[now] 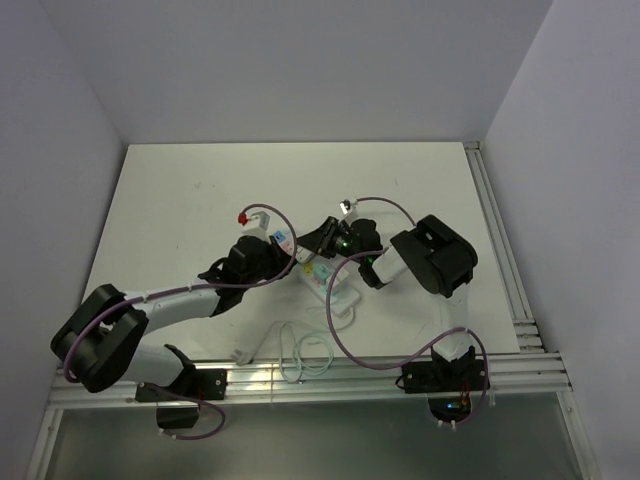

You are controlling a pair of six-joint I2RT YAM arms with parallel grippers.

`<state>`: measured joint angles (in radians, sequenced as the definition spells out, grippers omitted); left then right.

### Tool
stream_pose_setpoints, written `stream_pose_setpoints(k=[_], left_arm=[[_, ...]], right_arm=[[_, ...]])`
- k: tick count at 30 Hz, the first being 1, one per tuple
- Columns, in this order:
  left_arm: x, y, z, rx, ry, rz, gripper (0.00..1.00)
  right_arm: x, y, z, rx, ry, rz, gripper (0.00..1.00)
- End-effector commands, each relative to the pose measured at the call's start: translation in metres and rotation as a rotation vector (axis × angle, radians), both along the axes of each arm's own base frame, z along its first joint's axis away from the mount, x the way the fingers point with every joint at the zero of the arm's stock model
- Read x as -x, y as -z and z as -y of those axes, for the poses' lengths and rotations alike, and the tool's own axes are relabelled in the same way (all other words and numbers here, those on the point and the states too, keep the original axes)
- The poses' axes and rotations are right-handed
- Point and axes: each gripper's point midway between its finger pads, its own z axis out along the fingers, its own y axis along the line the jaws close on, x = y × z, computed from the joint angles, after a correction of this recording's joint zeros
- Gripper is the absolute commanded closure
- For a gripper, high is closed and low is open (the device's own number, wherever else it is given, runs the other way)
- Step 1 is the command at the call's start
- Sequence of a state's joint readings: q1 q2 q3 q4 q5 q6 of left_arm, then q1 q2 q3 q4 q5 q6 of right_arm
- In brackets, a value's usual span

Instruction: Insert the plug

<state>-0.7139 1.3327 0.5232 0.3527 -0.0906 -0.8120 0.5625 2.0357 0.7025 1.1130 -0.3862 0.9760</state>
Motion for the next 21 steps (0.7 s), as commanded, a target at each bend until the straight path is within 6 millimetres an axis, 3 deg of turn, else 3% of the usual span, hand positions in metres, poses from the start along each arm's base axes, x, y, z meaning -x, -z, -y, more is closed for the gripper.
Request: stream_pose_setpoints(k=[1, 4, 7, 10, 15, 17, 21], left_arm=[[-0.016, -0.027, 0.019, 0.059, 0.053, 0.078, 0.99], [-0.021, -0.026, 0.017, 0.046, 0.027, 0.088, 0.99], [-0.026, -0.021, 0.002, 0.008, -0.057, 0.076, 0.99], [-0.032, -0.03, -0.005, -0.004, -0.096, 0.1, 0.98], [-0.048, -0.039, -0.017, -0.028, -0.139, 0.096, 0.86], [-0.051, -0.04, -0.019, 0.002, -0.131, 0.078, 0.75], [-0.064, -0.041, -0.029, 0.011, -0.142, 0.059, 0.73]], right_arm=[[0.069, 0.152, 0.071, 0.408, -0.001, -0.404, 1.0], [0.066, 0.155, 0.075, 0.409, 0.006, -0.419, 1.0], [0.066, 0.155, 0.08, 0.432, 0.011, -0.418, 1.0], [0.062, 0.152, 0.083, 0.463, 0.016, -0.395, 1.0], [0.056, 0.145, 0.093, 0.536, 0.03, -0.35, 1.0], [0.054, 0.144, 0.1, 0.582, 0.045, -0.346, 1.0], [0.041, 0.121, 0.1, 0.633, 0.03, -0.269, 1.0]])
